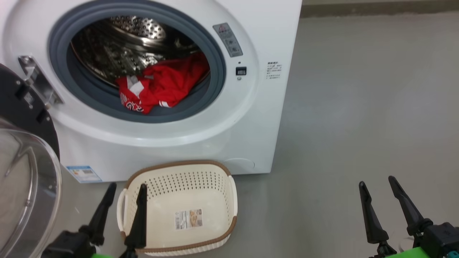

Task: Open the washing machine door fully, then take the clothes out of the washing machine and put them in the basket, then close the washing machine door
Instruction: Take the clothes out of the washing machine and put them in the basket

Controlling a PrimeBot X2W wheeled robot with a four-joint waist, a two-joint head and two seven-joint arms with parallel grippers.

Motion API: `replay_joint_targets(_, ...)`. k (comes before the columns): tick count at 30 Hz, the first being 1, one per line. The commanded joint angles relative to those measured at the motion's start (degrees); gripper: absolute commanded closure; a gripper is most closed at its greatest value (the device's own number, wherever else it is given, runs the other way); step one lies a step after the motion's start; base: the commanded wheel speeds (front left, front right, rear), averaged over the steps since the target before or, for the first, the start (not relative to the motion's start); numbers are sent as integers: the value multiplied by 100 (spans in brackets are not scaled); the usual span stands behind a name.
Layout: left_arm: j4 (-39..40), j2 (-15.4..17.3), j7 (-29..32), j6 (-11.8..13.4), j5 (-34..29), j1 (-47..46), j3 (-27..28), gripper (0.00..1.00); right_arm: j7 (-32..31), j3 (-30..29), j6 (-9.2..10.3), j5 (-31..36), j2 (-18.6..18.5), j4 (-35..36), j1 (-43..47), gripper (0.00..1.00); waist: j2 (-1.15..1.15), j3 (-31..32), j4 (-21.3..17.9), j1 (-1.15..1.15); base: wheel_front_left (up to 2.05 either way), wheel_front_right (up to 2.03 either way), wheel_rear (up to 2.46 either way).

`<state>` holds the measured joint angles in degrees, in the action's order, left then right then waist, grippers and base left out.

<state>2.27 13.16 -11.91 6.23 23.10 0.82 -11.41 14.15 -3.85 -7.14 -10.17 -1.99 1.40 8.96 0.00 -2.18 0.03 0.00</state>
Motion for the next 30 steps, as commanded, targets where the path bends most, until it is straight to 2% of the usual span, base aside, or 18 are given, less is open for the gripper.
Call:
replay_joint_targets(1,93,37,0,-66,88,-356,216,0,64,128,-35,-20,-88,171,-278,0,0,-248,88,0,0,0,0)
replay_joint_targets(7,-172,142,-41,-223,183,-1049,328,0,72,180,-35,9,-88,177,-542,0,0,-816,161,0,0,0,0)
replay_joint_targets(24,-1249,235,89,-142,182,-2931,468,0,84,313,-35,24,-88,144,-1204,0,0,-1863,-51,0,0,0,0)
replay_joint_targets(30,-1635,365,147,-166,119,-3539,463,0,84,326,-35,-8,-88,152,-1363,0,0,-2128,-190,0,0,0,0)
